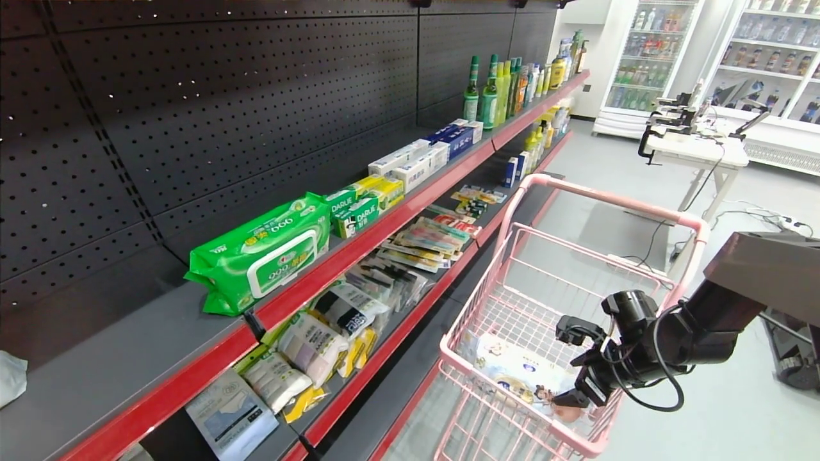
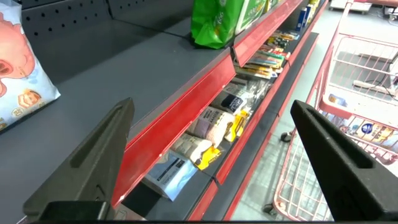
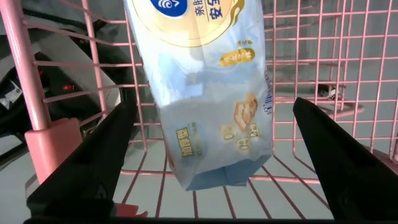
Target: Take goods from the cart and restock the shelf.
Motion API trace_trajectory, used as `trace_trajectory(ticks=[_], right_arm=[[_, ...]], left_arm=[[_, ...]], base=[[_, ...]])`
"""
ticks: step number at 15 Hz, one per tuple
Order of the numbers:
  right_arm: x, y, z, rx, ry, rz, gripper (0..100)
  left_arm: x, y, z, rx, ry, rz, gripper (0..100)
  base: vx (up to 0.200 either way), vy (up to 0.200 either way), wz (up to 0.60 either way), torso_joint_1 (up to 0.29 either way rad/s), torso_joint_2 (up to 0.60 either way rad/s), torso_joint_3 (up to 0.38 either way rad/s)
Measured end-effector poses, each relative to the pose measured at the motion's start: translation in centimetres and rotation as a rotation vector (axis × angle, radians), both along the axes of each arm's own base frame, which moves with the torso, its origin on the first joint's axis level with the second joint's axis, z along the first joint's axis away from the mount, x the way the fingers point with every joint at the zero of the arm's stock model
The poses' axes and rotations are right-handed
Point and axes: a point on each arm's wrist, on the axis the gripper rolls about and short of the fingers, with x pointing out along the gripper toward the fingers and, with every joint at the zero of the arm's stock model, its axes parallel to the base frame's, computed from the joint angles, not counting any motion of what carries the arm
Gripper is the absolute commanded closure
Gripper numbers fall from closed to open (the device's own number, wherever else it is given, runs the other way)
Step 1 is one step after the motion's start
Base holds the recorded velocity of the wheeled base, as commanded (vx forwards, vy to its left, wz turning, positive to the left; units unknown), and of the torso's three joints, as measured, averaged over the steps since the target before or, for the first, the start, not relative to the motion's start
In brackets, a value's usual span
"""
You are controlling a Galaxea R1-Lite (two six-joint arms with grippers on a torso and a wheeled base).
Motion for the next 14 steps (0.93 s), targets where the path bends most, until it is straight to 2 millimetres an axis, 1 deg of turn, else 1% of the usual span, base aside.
trace_trajectory(ticks=[5,14], right_arm=[[-0.02,0.11,-0.34,0.021,0.009,0.010,0],[-0.01,0.07,-0.71,0.042,-0.007,0.008,0]], left_arm=[[0.00,0.00,0.01,0.000,0.000,0.000,0],[0.00,0.00,0.00,0.000,0.000,0.000,0]], base=[[0.000,0.000,0.00,-0.124,0.31,0.176],[0.000,0.000,0.00,-0.004,0.01,0.005]])
